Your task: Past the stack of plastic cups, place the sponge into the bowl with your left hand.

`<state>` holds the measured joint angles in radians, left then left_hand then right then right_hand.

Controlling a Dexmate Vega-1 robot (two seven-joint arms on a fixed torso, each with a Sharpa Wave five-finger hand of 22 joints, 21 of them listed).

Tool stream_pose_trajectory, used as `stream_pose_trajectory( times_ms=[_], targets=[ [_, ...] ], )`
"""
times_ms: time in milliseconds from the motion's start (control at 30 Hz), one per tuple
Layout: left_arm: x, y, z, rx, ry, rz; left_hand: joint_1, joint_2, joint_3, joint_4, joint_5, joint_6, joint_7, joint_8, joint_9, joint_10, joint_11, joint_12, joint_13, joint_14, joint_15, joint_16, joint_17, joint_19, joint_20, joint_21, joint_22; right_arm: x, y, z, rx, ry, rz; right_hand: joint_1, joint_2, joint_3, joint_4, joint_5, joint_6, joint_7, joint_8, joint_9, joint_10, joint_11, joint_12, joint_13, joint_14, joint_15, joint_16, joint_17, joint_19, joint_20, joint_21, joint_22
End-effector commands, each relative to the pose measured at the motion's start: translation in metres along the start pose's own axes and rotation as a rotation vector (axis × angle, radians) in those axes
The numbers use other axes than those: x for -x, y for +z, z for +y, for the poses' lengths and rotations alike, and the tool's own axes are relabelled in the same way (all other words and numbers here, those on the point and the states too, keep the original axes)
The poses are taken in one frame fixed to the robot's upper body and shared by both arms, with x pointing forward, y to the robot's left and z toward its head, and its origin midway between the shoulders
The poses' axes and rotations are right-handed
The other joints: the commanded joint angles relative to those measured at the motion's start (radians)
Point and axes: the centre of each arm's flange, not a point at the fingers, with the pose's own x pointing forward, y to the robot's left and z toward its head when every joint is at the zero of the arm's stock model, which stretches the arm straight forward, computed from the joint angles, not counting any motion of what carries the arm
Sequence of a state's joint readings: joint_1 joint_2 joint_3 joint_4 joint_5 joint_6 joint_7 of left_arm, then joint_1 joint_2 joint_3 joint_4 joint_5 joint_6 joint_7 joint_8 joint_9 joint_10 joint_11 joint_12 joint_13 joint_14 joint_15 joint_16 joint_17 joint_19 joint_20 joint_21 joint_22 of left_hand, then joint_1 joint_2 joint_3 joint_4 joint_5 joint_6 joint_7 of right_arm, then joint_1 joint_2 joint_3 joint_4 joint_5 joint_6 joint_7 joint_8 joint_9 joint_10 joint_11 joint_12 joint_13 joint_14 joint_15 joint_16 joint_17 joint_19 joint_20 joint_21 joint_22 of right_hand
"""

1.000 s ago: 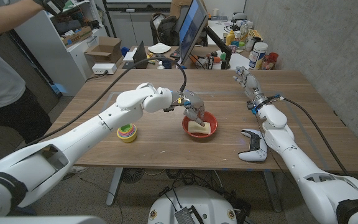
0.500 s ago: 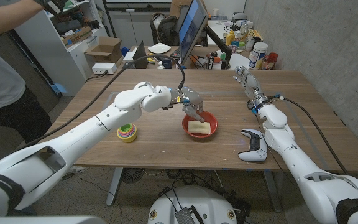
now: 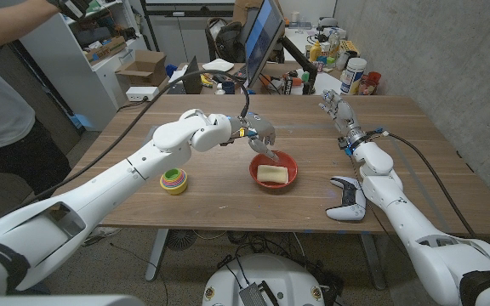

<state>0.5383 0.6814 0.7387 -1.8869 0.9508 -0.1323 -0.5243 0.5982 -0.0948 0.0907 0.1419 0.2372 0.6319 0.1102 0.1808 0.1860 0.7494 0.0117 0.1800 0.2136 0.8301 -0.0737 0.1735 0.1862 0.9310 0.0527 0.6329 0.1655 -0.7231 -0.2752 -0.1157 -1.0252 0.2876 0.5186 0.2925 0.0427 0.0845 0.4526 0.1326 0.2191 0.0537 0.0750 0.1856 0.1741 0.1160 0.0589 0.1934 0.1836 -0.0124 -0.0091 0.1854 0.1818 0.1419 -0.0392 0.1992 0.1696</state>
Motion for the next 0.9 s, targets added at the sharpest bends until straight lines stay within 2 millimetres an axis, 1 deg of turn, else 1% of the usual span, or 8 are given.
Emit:
stream_pose_trajectory(
  times_ms=[33,133,433,600,700,733,867,900],
  targets=[
    [0.007,-0.009,0.008,-0.022,0.018,0.068,-0.013,-0.003,-0.014,0.003,0.011,-0.018,0.001,-0.002,0.003,-0.039,0.009,-0.002,-0.002,-0.055,0.020,0.000,0.003,-0.031,0.020,-0.030,0.001,-0.002,0.004,-0.001,0.006,0.005,-0.006,0.007,0.033,-0.005,0.003,0.006,0.006,0.002,0.001,0.004,0.009,-0.004,0.000,0.004,0.008,-0.005,0.001,0.000,0.004,-0.024,-0.001,0.005],
    [0.009,-0.011,0.007,-0.044,0.021,0.087,-0.022,0.018,-0.016,0.005,0.016,-0.047,0.000,-0.002,0.003,-0.101,0.018,-0.004,-0.007,-0.133,0.035,-0.001,0.004,-0.071,0.040,-0.070,0.002,-0.003,0.004,0.000,0.007,0.006,-0.008,0.007,0.033,-0.005,0.003,0.006,0.006,0.002,0.002,0.004,0.009,-0.004,0.000,0.004,0.008,-0.005,0.002,0.000,0.004,-0.024,-0.001,0.005],
    [0.016,-0.025,0.012,-0.012,0.036,0.136,-0.037,0.065,-0.015,0.007,0.025,-0.140,-0.001,-0.008,0.002,-0.204,0.039,-0.003,-0.012,-0.250,0.060,0.002,0.005,-0.147,0.076,-0.146,0.004,-0.003,0.005,-0.001,0.007,0.005,-0.007,0.007,0.033,-0.005,0.003,0.006,0.006,0.003,0.001,0.004,0.010,-0.002,0.000,0.004,0.008,-0.005,0.001,0.000,0.003,-0.023,-0.002,0.005],
    [0.020,-0.032,0.015,-0.017,0.044,0.167,-0.065,0.113,-0.018,0.008,0.026,-0.245,-0.006,-0.008,0.001,-0.321,0.041,-0.001,-0.015,-0.396,0.100,-0.001,0.003,-0.294,0.111,-0.251,0.007,-0.003,0.004,0.000,0.000,0.007,-0.008,0.007,0.033,-0.005,0.003,0.006,0.006,0.002,0.001,0.004,0.010,-0.002,0.000,0.004,0.007,-0.005,0.001,0.000,0.002,-0.024,-0.002,0.005],
    [0.023,-0.034,0.017,-0.028,0.060,0.176,-0.084,0.178,-0.008,0.006,0.026,-0.373,-0.039,-0.013,-0.001,-0.434,0.038,-0.002,-0.017,-0.492,0.119,0.003,0.003,-0.394,0.122,-0.324,0.011,-0.003,0.004,-0.001,0.000,0.007,-0.008,0.007,0.033,-0.005,0.003,0.006,0.006,0.002,0.001,0.004,0.010,-0.002,0.000,0.004,0.008,-0.005,0.001,0.000,0.002,-0.024,-0.002,0.005],
    [0.024,-0.035,0.019,-0.021,0.065,0.185,-0.093,0.200,-0.005,0.005,0.024,-0.410,-0.040,-0.010,-0.002,-0.488,0.036,-0.004,-0.017,-0.535,0.129,0.002,0.002,-0.447,0.122,-0.356,0.013,-0.003,0.005,-0.001,0.005,0.004,-0.010,0.007,0.033,-0.005,0.003,0.006,0.006,0.002,0.001,0.004,0.010,-0.003,0.000,0.004,0.008,-0.005,0.001,0.000,0.002,-0.024,-0.002,0.005],
    [0.025,-0.038,0.023,0.006,0.046,0.203,-0.109,0.240,0.005,0.004,0.020,-0.487,-0.039,-0.010,-0.004,-0.549,0.037,0.002,-0.018,-0.597,0.148,0.002,0.002,-0.522,0.156,-0.402,0.016,-0.002,0.006,-0.002,0.005,0.003,-0.012,0.007,0.033,-0.006,0.003,0.006,0.006,0.002,0.001,0.004,0.010,-0.004,0.000,0.004,0.007,-0.005,0.001,0.000,0.002,-0.024,-0.002,0.005],
    [0.025,-0.038,0.023,0.003,0.050,0.204,-0.115,0.249,0.008,0.006,0.019,-0.506,-0.034,-0.011,-0.004,-0.568,0.048,0.001,-0.018,-0.610,0.157,0.002,0.002,-0.543,0.157,-0.412,0.016,-0.001,0.006,-0.002,0.003,0.002,-0.012,0.007,0.033,-0.006,0.003,0.006,0.005,0.002,0.001,0.004,0.010,-0.004,0.001,0.004,0.007,-0.005,0.001,0.000,0.002,-0.024,-0.002,0.005]
  ],
)
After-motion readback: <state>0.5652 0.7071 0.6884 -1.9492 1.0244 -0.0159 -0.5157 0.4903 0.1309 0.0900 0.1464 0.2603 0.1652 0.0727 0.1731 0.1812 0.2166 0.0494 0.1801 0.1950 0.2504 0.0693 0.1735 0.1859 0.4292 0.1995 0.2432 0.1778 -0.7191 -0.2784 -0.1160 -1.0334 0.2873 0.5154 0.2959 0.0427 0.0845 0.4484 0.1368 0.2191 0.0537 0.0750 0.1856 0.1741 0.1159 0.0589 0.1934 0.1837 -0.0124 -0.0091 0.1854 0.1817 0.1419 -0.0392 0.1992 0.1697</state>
